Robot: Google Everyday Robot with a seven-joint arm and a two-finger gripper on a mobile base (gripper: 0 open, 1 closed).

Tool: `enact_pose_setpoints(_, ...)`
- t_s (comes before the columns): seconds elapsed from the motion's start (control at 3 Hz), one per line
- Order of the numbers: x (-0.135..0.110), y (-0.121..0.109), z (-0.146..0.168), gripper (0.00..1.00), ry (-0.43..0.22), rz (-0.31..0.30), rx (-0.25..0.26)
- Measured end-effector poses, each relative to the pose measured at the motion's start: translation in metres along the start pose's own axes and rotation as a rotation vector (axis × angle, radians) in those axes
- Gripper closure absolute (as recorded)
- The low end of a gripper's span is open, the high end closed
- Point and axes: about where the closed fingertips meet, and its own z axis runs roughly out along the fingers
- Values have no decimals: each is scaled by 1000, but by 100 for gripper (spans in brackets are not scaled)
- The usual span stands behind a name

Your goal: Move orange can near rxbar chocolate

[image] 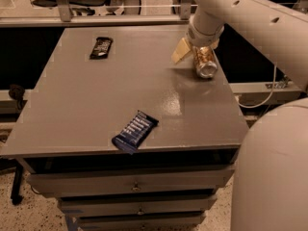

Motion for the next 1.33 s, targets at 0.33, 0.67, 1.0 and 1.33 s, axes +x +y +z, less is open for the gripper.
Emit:
enact_pose_setpoints(0.33,-6,4,-4,41,-20,-42,11)
enact_pose_setpoints(0.67,-13,9,-11,64,-49,-87,8)
enact_pose_setpoints(1.0,-26,23,-27,87,-118,-163,-35)
enact_pose_setpoints(1.33,-44,43,-46,100,-218,-241,-130)
